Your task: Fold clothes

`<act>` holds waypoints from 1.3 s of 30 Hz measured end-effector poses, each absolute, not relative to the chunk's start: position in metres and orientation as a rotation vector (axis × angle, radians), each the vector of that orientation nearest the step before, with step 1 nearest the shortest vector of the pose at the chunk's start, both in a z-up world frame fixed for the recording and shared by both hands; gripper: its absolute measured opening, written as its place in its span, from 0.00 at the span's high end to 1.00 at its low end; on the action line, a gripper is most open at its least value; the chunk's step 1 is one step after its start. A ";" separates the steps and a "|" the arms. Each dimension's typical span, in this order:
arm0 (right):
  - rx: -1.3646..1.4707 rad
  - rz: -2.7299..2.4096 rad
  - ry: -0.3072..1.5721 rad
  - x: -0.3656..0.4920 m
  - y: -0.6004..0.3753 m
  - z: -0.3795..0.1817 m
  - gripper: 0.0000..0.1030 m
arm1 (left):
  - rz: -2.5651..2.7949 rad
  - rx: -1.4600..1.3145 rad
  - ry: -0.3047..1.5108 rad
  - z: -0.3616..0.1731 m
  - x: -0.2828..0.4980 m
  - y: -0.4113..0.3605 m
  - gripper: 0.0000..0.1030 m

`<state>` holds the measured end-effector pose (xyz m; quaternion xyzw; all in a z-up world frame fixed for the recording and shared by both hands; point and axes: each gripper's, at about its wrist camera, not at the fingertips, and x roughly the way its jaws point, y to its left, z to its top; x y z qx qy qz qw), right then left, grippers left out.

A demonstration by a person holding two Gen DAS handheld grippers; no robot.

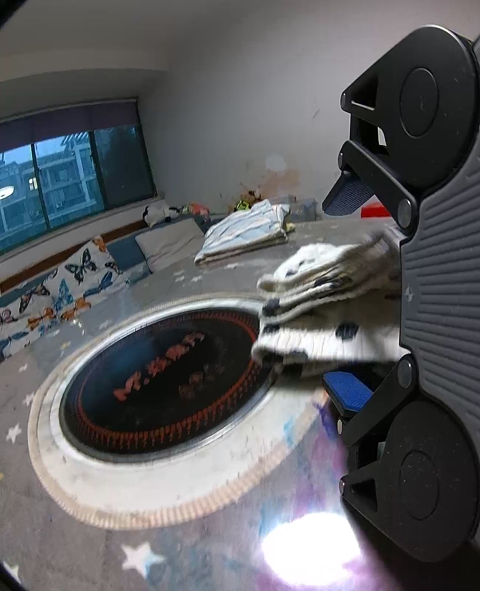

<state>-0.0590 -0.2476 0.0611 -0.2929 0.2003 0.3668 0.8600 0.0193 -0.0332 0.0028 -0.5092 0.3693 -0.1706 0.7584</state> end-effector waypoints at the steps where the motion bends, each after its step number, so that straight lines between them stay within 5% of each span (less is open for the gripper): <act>1: -0.637 0.777 0.422 -0.063 -0.245 0.056 0.73 | -0.369 -1.111 0.804 0.002 0.019 -0.032 0.09; 7: -0.881 0.766 0.376 -0.074 -0.227 0.026 0.56 | -0.338 -1.097 0.804 0.006 0.016 -0.028 0.09; 10: -0.942 0.770 0.355 -0.068 -0.219 0.013 0.56 | -0.335 -1.098 0.796 0.007 0.015 -0.027 0.09; 17: -0.725 0.779 0.398 -0.045 -0.220 0.031 0.77 | -0.354 -1.110 0.803 0.002 0.008 -0.032 0.07; 23: -0.519 0.784 0.423 -0.040 -0.240 0.057 0.81 | -0.376 -1.160 0.769 0.001 0.009 -0.037 0.05; 39: -0.493 0.785 0.388 -0.054 -0.247 0.066 0.90 | -0.373 -1.244 0.778 -0.007 0.006 -0.039 0.04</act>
